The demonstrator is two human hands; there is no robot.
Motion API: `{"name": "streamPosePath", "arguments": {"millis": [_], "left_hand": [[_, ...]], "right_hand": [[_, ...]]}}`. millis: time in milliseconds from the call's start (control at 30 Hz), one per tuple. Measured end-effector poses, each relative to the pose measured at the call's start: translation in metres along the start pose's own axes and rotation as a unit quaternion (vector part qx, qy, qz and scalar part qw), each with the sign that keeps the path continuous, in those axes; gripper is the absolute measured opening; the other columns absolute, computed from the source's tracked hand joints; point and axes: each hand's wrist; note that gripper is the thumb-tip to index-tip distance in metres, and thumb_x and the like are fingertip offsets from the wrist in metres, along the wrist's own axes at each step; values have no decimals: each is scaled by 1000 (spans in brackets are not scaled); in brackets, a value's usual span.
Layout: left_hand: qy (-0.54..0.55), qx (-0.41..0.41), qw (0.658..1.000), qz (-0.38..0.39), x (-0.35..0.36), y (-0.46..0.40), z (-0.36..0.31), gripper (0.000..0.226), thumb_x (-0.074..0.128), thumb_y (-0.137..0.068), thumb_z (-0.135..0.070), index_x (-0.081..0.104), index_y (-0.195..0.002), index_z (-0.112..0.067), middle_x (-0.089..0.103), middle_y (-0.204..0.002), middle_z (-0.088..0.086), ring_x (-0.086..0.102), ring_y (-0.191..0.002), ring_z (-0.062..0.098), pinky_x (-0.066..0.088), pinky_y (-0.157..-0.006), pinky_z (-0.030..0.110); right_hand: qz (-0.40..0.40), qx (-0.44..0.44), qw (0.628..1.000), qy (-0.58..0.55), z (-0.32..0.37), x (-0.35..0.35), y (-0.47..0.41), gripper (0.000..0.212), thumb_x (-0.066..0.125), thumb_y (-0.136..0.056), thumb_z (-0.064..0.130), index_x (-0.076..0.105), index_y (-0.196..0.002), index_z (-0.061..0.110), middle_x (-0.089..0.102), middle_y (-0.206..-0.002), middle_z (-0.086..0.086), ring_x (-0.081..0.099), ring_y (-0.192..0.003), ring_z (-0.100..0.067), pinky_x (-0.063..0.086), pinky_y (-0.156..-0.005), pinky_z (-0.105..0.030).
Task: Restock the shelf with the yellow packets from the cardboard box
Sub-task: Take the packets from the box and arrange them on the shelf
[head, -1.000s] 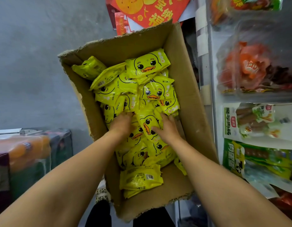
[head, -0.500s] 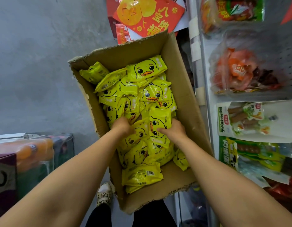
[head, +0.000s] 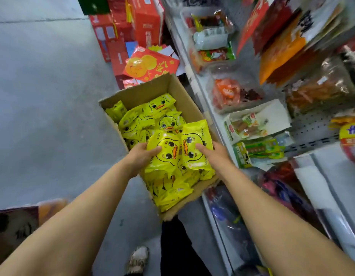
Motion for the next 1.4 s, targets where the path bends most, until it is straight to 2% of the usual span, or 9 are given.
{"name": "streamPosePath", "arguments": {"millis": [167, 267, 433, 600, 900, 1000, 1167, 1267, 1400], "left_hand": [[62, 71, 988, 120, 16, 100, -33, 52, 74, -74, -25, 60, -120, -5, 72, -109, 17, 70, -98, 32, 59, -76, 44], [28, 103, 978, 177, 36, 147, -58, 52, 74, -74, -17, 61, -121, 0, 69, -112, 22, 68, -102, 38, 57, -81, 49], [-44, 138, 953, 265, 90, 222, -103, 26, 66, -82, -2, 66, -108, 2, 73, -102, 20, 72, -88, 31, 60, -70, 40], [-151, 191, 912, 330, 158, 291, -142, 41, 70, -75, -3, 65, -115, -3, 70, -112, 19, 69, -100, 33, 55, -89, 50], [-316, 239, 798, 455, 325, 410, -149, 60, 72, -73, -5, 55, -131, -5, 70, -116, 14, 69, -102, 29, 57, -87, 45], [-376, 267, 768, 445, 382, 446, -140, 28, 67, -84, 2, 61, -111, -2, 75, -82, 9, 73, -65, 19, 59, -55, 27], [-451, 307, 707, 449, 476, 491, -123, 27, 74, -79, 1, 67, -103, -8, 75, -99, 12, 73, -82, 26, 60, -78, 42], [-522, 358, 641, 435, 527, 523, -111, 52, 88, -66, -13, 67, -114, -10, 75, -102, 6, 71, -94, 26, 58, -84, 42], [-593, 399, 554, 426, 587, 563, -91, 37, 84, -74, -14, 69, -108, -14, 74, -91, 2, 70, -75, 16, 54, -55, 26]], "right_hand": [[-86, -43, 993, -67, 12, -40, 105, 40, 80, -74, 52, 73, -97, 20, 75, -101, 1, 70, -97, -21, 56, -92, -46], [-140, -64, 984, -92, 22, -75, 165, 71, 78, -58, 71, 73, -105, 19, 75, -101, 2, 72, -94, -19, 58, -88, -43], [-220, -159, 940, -204, 52, -132, 273, 19, 78, -83, 24, 72, -99, 16, 76, -98, -7, 74, -76, -13, 61, -68, -29], [-323, -256, 880, -237, 68, -202, 381, 17, 79, -82, 19, 71, -97, 21, 77, -91, 5, 74, -81, -11, 60, -69, -28], [-475, -290, 798, -232, 15, -334, 535, 14, 80, -82, 20, 72, -94, 23, 77, -94, 4, 74, -88, -15, 58, -81, -35], [-511, -278, 783, -220, -18, -378, 580, 19, 80, -81, 24, 72, -98, 23, 77, -93, 7, 74, -89, -12, 57, -83, -34], [-549, -250, 772, -198, -75, -444, 642, 25, 83, -78, 23, 71, -100, 18, 77, -96, -4, 75, -85, -20, 60, -79, -39], [-570, -238, 764, -185, -104, -472, 675, 36, 83, -77, 23, 69, -109, 15, 77, -97, -3, 75, -84, -19, 60, -70, -33], [-577, -243, 759, -180, -135, -498, 710, 27, 81, -79, 17, 69, -103, 15, 77, -95, -5, 75, -78, -18, 58, -58, -30]]}}
Point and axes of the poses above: each hand's wrist, its own y-axis away from the middle knuckle, its own x-axis out of the palm, z = x × y
